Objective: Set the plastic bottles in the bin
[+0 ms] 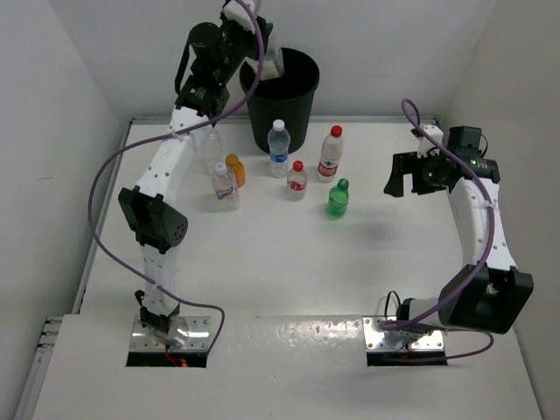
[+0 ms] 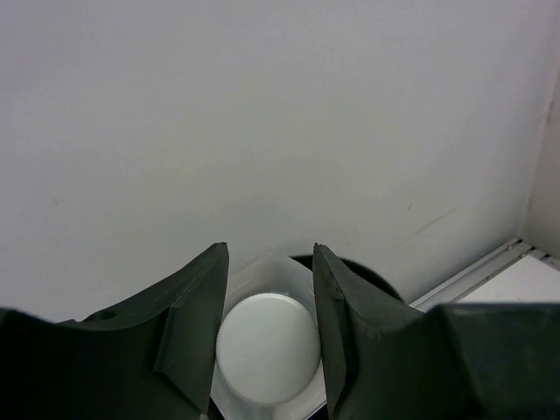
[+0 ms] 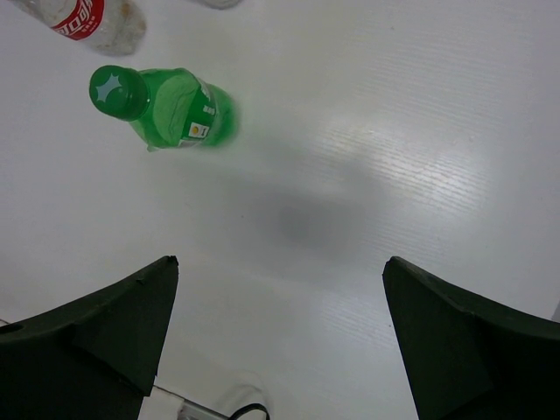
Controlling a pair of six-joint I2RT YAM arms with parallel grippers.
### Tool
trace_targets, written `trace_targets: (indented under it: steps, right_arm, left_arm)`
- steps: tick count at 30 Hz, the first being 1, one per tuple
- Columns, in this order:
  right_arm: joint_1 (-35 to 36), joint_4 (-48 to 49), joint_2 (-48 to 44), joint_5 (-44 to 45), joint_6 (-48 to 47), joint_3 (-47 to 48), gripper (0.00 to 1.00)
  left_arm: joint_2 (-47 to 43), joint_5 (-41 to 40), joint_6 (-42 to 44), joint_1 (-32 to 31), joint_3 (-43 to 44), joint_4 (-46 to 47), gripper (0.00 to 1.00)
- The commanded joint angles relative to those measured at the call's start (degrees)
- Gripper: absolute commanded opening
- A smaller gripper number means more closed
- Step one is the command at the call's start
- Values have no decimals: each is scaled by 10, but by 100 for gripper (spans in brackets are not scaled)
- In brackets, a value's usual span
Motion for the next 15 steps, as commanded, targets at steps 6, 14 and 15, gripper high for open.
trace_targets:
  steps: [6, 14, 15]
  right_arm:
    - [4, 22, 15, -35, 0, 17, 99]
    - [53, 174, -6, -59, 13, -8, 99]
    - [68, 208, -7, -57, 14, -16, 99]
  left_arm:
    - [84, -44, -43, 17, 40, 64, 23]
    - [6, -55, -25, -7, 24, -3, 100]
    - [-7, -62, -25, -13, 24, -11, 100]
